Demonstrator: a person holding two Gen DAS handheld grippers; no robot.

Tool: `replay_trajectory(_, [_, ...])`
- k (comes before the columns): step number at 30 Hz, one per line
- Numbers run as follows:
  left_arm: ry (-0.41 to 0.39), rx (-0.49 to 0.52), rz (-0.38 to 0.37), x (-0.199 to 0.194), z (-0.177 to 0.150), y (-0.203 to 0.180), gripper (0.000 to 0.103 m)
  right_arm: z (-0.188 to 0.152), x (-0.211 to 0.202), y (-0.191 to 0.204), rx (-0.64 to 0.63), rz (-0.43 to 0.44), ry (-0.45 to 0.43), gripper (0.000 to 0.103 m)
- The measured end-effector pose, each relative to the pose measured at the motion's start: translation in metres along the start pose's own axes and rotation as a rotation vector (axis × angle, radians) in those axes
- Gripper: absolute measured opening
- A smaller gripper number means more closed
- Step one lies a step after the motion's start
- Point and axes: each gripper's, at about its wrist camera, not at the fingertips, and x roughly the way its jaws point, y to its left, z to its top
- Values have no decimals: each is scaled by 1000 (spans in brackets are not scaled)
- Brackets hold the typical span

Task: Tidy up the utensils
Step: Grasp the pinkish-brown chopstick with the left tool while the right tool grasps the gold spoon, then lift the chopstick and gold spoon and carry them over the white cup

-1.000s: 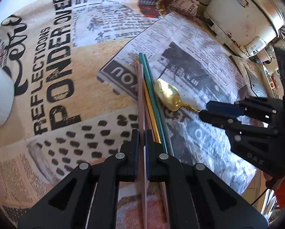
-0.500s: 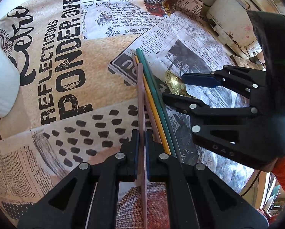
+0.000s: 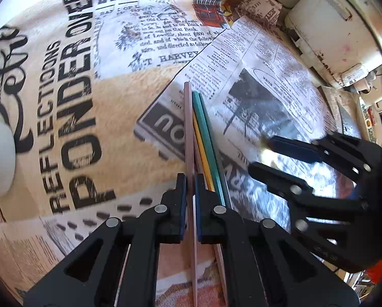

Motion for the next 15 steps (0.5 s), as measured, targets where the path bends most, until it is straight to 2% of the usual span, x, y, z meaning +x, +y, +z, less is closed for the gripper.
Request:
replay_trajectory(8, [71, 58, 52, 9, 21, -11, 5, -4, -23, -12, 64, 15, -59, 32])
replay_trajectory(12, [63, 77, 90, 9, 20, -16, 4, -4, -35, -14, 78, 13, -88, 32])
replay_trajectory(15, [17, 69, 88, -2, 14, -19, 4, -1, -45, -15, 90, 10, -115, 32])
